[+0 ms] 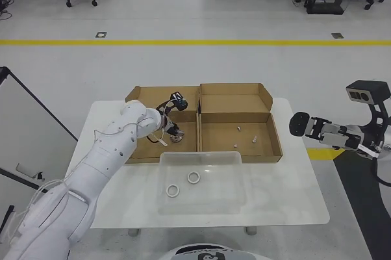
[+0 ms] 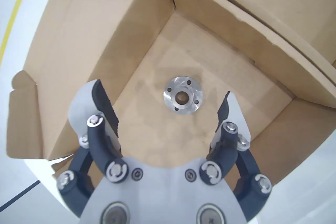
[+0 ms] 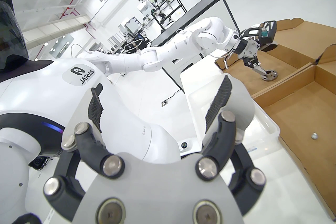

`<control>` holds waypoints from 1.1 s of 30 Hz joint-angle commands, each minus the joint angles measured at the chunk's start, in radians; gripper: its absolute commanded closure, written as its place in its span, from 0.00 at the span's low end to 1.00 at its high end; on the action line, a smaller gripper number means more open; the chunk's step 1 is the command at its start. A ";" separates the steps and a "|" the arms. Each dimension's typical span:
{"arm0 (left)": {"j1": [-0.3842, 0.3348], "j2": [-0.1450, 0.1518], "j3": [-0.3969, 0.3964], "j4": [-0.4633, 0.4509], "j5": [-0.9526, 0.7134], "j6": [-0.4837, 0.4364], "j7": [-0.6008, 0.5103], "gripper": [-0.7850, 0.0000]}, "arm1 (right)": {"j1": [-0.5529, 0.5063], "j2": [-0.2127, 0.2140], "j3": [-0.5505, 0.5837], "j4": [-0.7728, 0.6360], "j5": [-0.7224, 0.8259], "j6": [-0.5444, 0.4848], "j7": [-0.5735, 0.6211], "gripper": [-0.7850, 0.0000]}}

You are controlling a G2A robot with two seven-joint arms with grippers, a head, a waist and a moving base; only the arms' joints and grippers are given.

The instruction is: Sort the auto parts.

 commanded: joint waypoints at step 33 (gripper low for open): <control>0.310 0.243 -0.167 -0.944 -0.353 0.008 -0.537 0.00 | 0.000 0.000 0.000 0.000 0.000 0.000 0.000 0.00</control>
